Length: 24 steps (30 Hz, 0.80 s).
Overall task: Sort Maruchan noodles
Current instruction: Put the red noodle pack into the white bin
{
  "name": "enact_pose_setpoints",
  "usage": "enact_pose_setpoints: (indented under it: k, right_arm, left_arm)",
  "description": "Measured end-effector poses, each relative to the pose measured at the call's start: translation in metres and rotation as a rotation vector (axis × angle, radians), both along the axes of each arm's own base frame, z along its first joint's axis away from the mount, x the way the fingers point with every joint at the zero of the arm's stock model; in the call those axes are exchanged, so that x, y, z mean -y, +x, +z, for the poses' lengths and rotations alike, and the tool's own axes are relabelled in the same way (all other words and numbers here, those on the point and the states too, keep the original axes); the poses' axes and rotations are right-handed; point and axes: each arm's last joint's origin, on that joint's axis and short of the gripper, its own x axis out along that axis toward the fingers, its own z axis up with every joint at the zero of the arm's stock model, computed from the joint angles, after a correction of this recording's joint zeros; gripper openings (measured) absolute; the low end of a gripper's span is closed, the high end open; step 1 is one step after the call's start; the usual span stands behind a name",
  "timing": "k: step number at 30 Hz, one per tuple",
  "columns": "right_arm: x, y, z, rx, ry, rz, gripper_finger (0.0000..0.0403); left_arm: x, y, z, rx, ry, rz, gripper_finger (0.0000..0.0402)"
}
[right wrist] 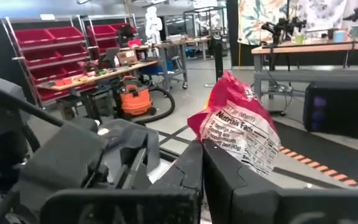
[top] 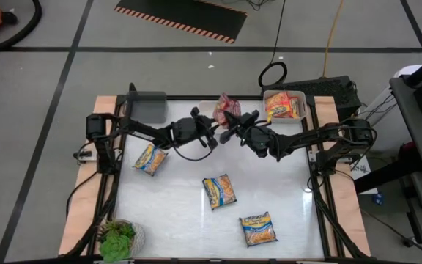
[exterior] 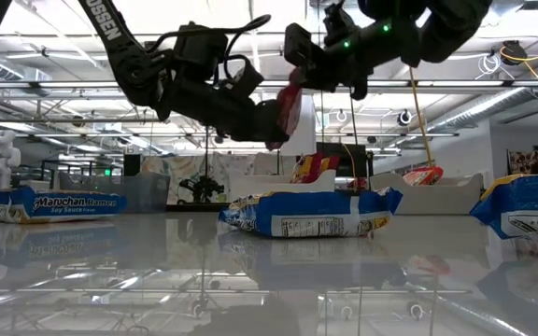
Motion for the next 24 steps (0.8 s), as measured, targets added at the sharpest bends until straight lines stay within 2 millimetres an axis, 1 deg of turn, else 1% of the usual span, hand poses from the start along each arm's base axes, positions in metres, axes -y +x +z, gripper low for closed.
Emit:
enact_pose_setpoints:
  k: [5, 10, 16, 21, 24]
  right_arm:
    - [0.011, -0.006, -0.013, 0.017, 0.05, -0.001, 0.0]
    - [0.023, 0.0, -0.025, 0.051, 0.075, 0.049, 0.0]
    - [0.03, 0.005, -0.042, 0.029, 0.086, 0.031, 0.0]
    - [0.035, 0.006, -0.05, -0.001, 0.092, 0.017, 0.0]
    - [0.038, 0.005, -0.051, -0.02, 0.086, 0.003, 0.0]
  left_arm:
    - [-0.006, -0.002, -0.003, -0.002, -0.044, 0.027, 0.0094]
    - [-0.014, -0.005, -0.004, 0.01, -0.09, 0.063, 0.0094]
    - [-0.022, -0.008, -0.007, -0.01, -0.109, 0.092, 0.0094]
    - [-0.033, -0.013, -0.01, -0.029, -0.137, 0.118, 0.0094]
    - [-0.037, -0.015, -0.011, -0.023, -0.191, 0.074, 0.0094]
